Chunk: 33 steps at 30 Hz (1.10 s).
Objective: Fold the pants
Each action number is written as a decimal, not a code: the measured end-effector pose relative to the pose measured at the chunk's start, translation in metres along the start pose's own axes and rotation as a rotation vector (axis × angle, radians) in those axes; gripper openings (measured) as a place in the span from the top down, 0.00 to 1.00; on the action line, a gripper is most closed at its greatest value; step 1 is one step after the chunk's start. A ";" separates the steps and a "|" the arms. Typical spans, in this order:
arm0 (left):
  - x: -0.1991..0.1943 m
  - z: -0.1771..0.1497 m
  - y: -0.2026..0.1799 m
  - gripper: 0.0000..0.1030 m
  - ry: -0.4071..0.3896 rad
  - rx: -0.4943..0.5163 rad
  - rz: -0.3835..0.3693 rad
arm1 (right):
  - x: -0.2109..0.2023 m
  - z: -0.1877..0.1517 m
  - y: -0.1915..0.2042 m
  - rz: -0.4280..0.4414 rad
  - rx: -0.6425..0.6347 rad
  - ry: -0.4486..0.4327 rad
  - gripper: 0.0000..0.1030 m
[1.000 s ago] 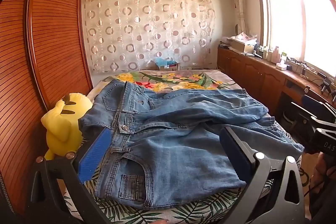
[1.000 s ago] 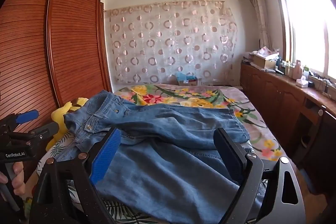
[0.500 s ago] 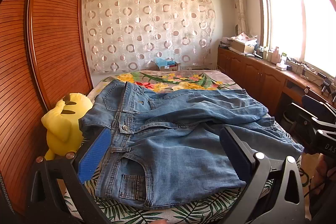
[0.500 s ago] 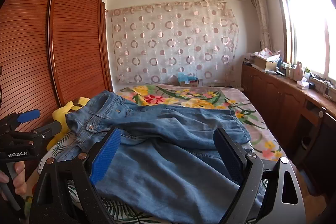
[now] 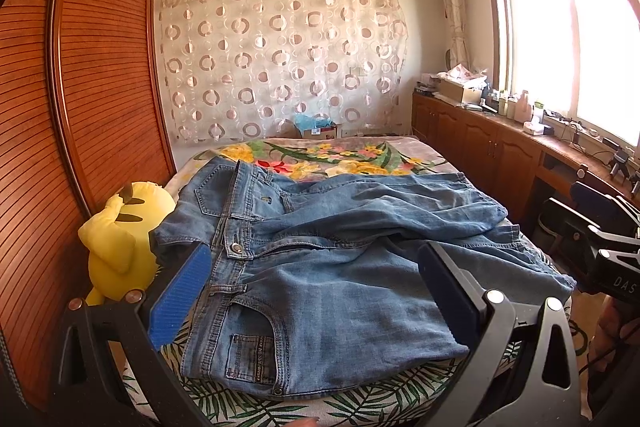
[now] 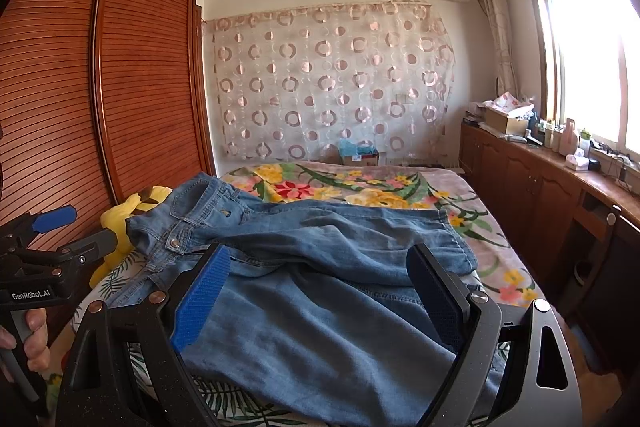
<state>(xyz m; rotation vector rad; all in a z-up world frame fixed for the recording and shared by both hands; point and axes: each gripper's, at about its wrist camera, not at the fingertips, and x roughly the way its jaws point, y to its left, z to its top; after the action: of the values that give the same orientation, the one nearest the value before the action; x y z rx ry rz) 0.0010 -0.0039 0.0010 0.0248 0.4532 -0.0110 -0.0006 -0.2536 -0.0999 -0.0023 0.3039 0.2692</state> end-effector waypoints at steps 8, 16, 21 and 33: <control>-0.005 0.006 -0.002 0.00 -0.002 0.002 -0.001 | 0.000 0.001 0.000 -0.001 0.001 -0.002 0.12; -0.006 0.008 -0.003 0.00 -0.002 0.002 -0.003 | -0.001 0.001 0.000 -0.001 0.002 -0.004 0.12; -0.006 0.008 -0.003 0.00 -0.003 0.003 -0.002 | -0.001 0.001 0.000 -0.002 0.001 -0.006 0.12; -0.006 0.008 -0.004 0.00 -0.006 0.005 0.000 | -0.001 0.001 0.001 0.001 0.001 -0.009 0.12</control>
<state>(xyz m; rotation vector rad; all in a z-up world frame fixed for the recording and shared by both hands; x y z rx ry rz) -0.0008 -0.0080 0.0110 0.0298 0.4475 -0.0125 -0.0018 -0.2527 -0.0990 -0.0002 0.2955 0.2698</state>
